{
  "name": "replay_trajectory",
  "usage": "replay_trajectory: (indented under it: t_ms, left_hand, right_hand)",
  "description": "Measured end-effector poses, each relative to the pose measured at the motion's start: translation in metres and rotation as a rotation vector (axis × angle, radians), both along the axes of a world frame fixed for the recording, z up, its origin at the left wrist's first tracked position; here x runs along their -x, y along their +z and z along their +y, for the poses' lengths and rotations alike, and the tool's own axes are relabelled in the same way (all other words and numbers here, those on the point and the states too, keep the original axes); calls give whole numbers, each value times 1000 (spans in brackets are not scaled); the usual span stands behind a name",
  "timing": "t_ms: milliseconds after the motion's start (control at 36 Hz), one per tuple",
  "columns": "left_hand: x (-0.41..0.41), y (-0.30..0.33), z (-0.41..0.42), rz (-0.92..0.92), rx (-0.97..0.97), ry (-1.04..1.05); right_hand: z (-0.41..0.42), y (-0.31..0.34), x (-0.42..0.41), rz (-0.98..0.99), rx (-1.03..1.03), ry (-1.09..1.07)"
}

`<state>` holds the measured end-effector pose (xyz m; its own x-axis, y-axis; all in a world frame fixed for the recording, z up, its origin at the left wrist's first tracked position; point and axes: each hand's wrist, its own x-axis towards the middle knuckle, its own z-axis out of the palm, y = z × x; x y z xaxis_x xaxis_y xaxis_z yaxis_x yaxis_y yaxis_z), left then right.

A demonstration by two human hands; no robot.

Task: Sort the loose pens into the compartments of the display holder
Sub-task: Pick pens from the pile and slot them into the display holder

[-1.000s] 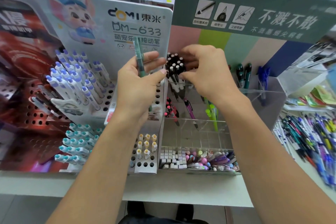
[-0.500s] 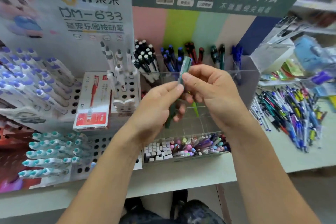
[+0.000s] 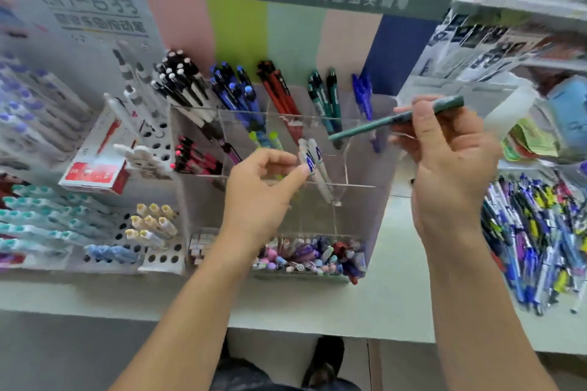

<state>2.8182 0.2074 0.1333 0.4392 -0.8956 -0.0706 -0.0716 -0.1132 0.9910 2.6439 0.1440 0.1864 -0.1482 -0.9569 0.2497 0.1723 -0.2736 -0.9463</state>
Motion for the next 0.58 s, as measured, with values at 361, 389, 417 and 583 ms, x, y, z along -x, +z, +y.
replay_trajectory:
  t_ms: [361,389,417,583]
  left_hand:
    - [37,-8,30,136,-120,232]
    - [34,-7,31,121,-115,250]
    - [30,-7,31,107,-108,270]
    - [11,-7,23,90,-98,279]
  right_hand:
    - [-10,-22,14,539,245,128]
    - [-8,-20,10,523,265,128]
    - [-6,-18,6,495,281,139]
    - [-2,-15,-29,643,304,308]
